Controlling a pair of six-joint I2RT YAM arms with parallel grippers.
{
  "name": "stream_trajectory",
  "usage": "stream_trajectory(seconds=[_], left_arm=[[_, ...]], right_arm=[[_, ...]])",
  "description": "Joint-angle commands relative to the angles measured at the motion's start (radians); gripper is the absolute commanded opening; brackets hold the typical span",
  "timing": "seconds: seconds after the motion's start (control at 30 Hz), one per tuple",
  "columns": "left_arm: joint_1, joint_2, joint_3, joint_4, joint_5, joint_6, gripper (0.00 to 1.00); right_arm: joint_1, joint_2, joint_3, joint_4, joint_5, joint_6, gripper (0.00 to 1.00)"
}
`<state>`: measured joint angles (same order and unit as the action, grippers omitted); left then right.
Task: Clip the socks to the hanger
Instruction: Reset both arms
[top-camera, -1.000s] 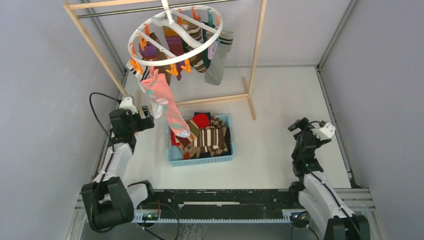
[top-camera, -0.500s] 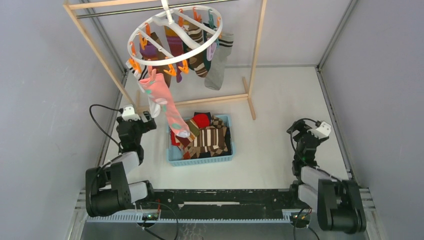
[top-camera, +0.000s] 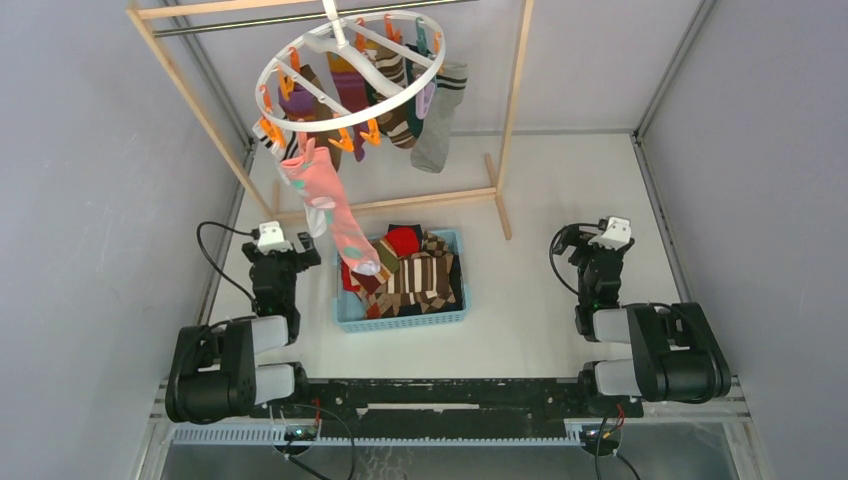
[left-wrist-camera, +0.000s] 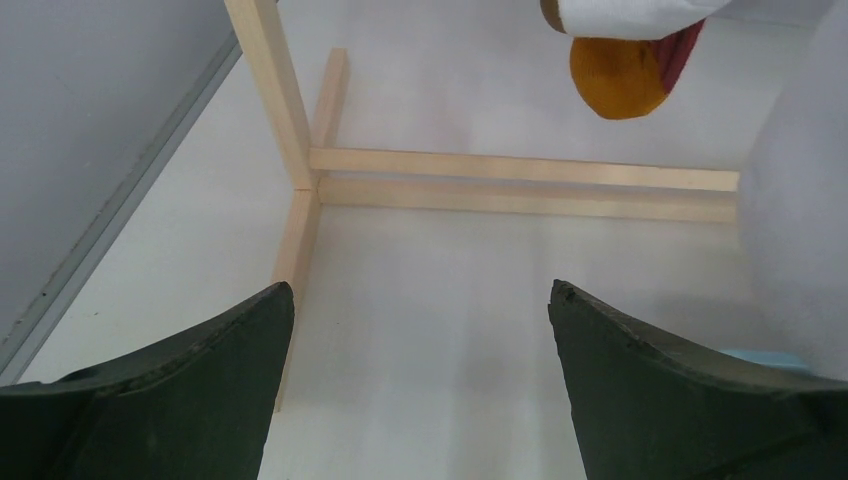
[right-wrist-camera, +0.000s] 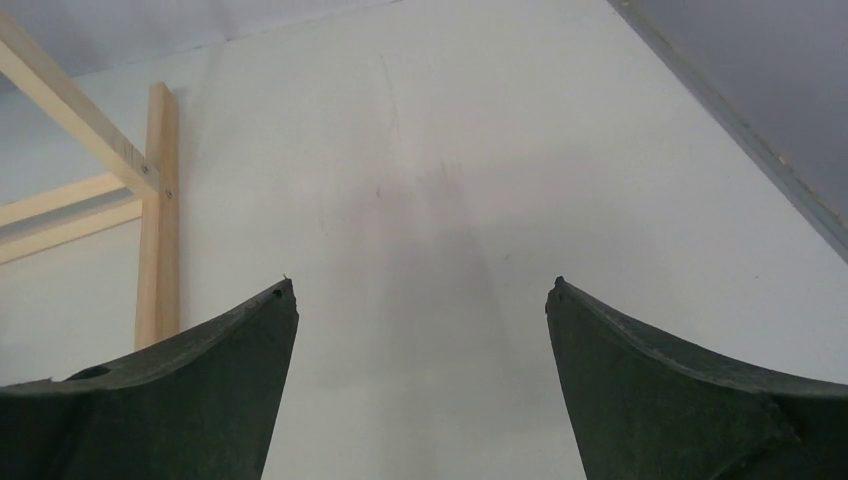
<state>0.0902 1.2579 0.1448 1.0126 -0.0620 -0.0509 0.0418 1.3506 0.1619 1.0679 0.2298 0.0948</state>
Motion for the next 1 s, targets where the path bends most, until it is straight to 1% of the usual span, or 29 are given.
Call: stream_trajectory(seconds=[0.0, 0.03, 0.07, 0.13, 0.23, 0.3, 0.97], left_arm=[[-0.013, -0.002, 0.045, 0.042, -0.072, 0.026, 1.00], [-0.014, -0.004, 0.044, 0.042, -0.072, 0.026, 1.00], [-0.013, -0.005, 0.045, 0.043, -0.073, 0.025, 1.00], [-0.013, -0.005, 0.044, 0.043, -0.073, 0.025, 1.00], [-0.012, -0.005, 0.044, 0.043, -0.073, 0.025, 1.00], [-0.013, -0.005, 0.045, 0.043, -0.072, 0.026, 1.00], [-0.013, -0.005, 0.044, 0.044, -0.072, 0.026, 1.00]], right_arm=[[0.058, -0.010, -0.031, 0.105, 0.031, -0.083, 0.99], [0.078, 0.011, -0.033, 0.144, 0.055, -0.104, 0.99], [0.072, 0.023, -0.025, 0.153, 0.051, -0.107, 0.99], [0.036, -0.002, 0.036, -0.009, 0.009, -0.064, 0.99], [-0.055, 0.004, 0.099, -0.132, -0.142, -0.024, 0.99], [-0.057, 0.011, 0.089, -0.097, -0.151, -0.035, 0.99], [-0.065, 0.008, 0.102, -0.131, -0.185, -0.037, 0.99]])
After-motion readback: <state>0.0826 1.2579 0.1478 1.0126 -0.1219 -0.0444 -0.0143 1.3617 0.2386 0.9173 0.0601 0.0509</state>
